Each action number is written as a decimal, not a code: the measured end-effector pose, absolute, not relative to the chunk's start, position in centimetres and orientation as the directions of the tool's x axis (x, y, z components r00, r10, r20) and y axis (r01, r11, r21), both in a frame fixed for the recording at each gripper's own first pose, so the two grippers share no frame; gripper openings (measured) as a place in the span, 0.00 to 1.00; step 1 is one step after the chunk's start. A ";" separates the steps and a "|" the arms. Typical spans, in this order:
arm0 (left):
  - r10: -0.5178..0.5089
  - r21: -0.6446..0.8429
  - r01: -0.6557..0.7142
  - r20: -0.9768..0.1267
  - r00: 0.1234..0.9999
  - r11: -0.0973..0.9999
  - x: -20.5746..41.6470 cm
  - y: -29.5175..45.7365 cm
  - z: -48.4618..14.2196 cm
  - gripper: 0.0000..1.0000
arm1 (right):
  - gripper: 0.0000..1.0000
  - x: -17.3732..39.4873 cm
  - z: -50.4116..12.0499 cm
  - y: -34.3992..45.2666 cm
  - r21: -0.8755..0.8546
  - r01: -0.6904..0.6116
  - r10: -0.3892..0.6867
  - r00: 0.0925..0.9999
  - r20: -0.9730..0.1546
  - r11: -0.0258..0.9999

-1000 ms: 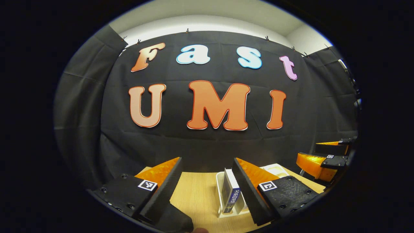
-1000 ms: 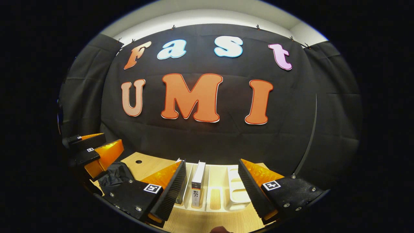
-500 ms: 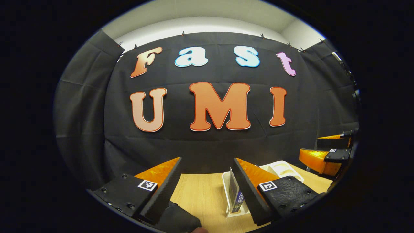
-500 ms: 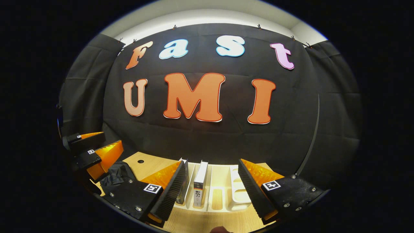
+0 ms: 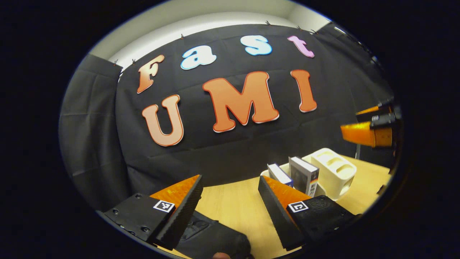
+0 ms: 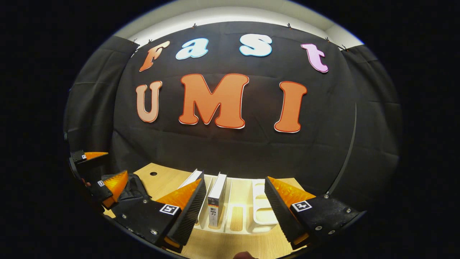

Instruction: Open the schoolbag, grab two books from the bookshelf and put them into the schoolbag.

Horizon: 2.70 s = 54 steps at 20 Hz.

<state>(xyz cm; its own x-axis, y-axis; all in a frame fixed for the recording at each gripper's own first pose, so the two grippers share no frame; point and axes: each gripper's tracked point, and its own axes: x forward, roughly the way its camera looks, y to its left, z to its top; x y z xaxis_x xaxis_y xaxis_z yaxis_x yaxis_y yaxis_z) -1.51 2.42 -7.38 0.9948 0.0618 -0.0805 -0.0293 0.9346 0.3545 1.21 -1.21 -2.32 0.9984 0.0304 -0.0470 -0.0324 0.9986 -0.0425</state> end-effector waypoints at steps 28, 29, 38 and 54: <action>0.412 0.835 0.155 -0.411 0.813 0.527 -6.9 13.1 -34.1 0.98 | 0.98 4.2 -6.0 -3.7 -0.077 -0.032 0.022 0.991 -0.130 0.997; 0.418 0.838 0.142 -0.401 0.815 0.526 -6.5 13.2 -34.1 0.97 | 0.98 4.1 -5.9 -3.5 -0.079 -0.034 0.023 0.991 -0.129 0.996; 0.391 0.753 0.197 -0.524 0.757 0.627 -4.1 15.0 -35.5 0.77 | 0.98 4.3 -5.5 -0.3 -0.116 -0.048 0.029 0.986 -0.163 0.992; 0.032 0.412 0.434 -0.754 0.656 0.801 -2.5 18.1 -25.8 0.06 | 0.98 9.3 -4.6 8.0 -0.160 -0.135 0.067 0.926 -0.372 0.978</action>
